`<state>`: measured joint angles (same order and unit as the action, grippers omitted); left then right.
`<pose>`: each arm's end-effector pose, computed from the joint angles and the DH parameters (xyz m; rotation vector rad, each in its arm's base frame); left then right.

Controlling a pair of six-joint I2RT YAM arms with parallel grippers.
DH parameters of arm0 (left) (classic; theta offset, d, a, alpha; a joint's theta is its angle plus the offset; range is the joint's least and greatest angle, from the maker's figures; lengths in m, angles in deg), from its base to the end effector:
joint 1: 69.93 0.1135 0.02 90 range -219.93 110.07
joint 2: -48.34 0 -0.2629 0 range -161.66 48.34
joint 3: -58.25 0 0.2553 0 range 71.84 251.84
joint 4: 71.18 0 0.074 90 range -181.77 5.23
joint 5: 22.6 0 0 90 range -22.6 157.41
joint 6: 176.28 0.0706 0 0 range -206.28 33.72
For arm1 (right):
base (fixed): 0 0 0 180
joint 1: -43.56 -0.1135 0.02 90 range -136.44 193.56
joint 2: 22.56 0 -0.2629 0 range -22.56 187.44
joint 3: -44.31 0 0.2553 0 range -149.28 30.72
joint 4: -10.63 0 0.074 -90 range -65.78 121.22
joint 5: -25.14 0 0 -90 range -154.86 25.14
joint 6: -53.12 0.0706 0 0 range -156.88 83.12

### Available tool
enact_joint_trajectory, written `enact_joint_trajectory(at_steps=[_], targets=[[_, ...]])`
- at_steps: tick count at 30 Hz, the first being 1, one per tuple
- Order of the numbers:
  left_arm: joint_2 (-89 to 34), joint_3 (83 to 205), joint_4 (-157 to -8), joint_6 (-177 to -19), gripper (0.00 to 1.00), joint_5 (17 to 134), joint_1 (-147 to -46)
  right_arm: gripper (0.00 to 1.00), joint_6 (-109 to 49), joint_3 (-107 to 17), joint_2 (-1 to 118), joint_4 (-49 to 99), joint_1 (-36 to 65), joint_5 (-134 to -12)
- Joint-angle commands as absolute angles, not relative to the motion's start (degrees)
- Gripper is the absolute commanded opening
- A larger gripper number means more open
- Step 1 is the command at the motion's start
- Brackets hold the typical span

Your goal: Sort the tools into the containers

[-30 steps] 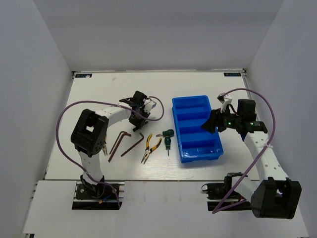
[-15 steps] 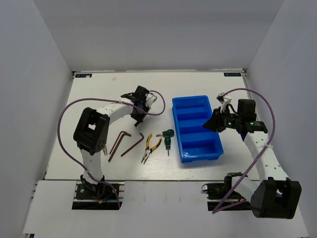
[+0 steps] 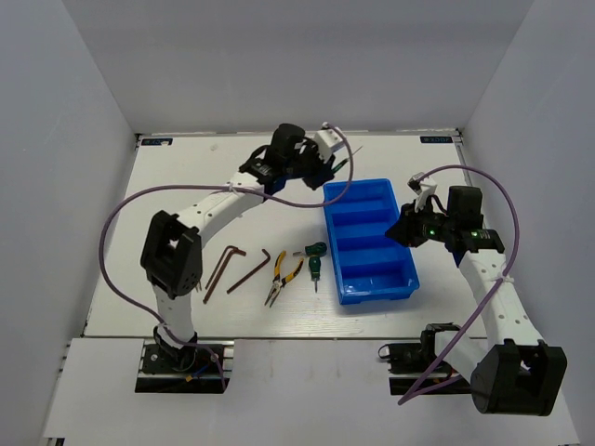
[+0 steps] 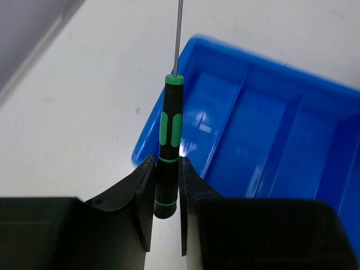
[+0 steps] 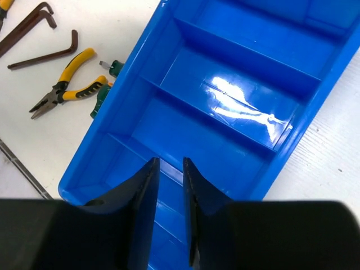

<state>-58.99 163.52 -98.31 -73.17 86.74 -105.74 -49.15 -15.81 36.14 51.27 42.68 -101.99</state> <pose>0.3725 -0.2976 0.2867 1.0567 1.8178 -0.5911 0.2389 0.0463 0.2621 -0.5822 2.0809 0.6126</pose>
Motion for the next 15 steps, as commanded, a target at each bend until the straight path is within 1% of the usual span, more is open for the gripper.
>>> enact_joint_trajectory(at_steps=[1, 4, 6, 10, 15], targets=[[-64.39, 172.02, -94.70, -69.75, 0.00, 93.76, -107.98, 0.32, -50.85, -16.66, 35.27, 50.32, 42.42, -100.46], [-68.63, 177.38, -94.62, -69.75, 0.00, 93.08, -109.31, 0.32, -51.02, -16.83, 35.45, 50.50, 42.51, -100.20], [-71.62, 178.97, -93.66, -69.75, 0.00, 89.65, -110.79, 0.33, -51.03, -16.74, 35.36, 50.50, 42.60, -99.85], [-75.67, 180.74, -93.12, -70.28, 0.00, 86.14, -111.33, 0.33, -51.11, -17.01, 34.83, 50.68, 42.69, -98.97], [-77.61, 181.27, -92.60, -70.28, 0.00, 83.58, -112.38, 0.33, -51.20, -17.09, 34.83, 50.68, 42.69, -98.53]])
